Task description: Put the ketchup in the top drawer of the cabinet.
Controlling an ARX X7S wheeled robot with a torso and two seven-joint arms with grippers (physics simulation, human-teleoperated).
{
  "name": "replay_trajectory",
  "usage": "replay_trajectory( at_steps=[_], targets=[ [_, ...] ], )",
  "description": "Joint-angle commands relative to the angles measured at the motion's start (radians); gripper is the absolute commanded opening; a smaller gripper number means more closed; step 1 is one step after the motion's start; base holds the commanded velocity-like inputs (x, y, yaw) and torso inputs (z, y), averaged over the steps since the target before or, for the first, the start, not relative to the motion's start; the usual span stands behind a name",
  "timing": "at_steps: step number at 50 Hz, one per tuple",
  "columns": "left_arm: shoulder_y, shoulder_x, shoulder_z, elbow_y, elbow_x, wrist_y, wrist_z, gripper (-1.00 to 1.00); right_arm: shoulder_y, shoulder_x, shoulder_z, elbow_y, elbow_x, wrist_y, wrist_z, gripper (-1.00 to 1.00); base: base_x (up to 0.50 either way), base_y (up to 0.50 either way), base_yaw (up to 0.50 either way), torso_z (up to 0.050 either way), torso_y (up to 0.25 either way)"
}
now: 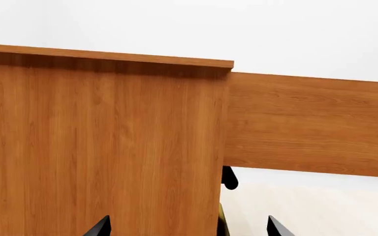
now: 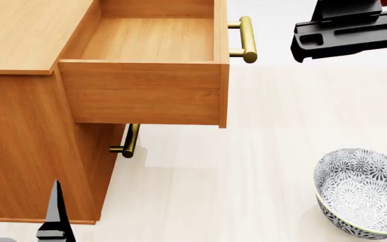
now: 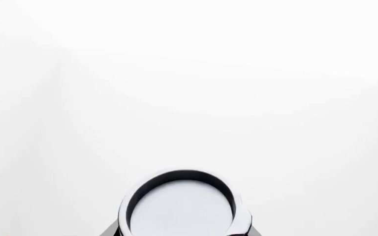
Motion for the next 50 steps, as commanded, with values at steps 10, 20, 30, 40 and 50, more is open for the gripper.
replay_trajectory(
  at_steps=[10,20,30,40,50],
  targets=[
    [-0.011,0.001,0.006,-0.015,-0.004,0.001,-0.005,1.0,0.093,-0.169,-0.134,0.199,-0.181,-0.014,-0.129,-1.0,0.0,0.0,0.0,0.0,0.0],
    [-0.02,-0.001,0.009,-0.015,-0.009,-0.007,-0.008,1.0,0.149,-0.257,-0.193,0.305,-0.245,-0.028,-0.186,-1.0,0.0,0.0,0.0,0.0,0.0],
    [-0.022,0.001,0.012,-0.03,-0.011,0.003,-0.007,1.0,0.193,-0.332,-0.243,0.398,-0.299,-0.049,-0.236,-1.0,0.0,0.0,0.0,0.0,0.001],
    [-0.027,0.001,0.015,-0.037,-0.013,0.006,-0.008,1.0,0.231,-0.406,-0.28,0.514,-0.34,-0.081,-0.292,-1.0,0.0,0.0,0.0,0.0,0.0],
    [-0.035,0.001,0.018,-0.046,-0.015,0.006,-0.008,1.0,0.276,-0.501,-0.324,0.681,-0.392,-0.133,-0.371,-1.0,0.0,0.0,0.0,0.0,0.0]
  ],
)
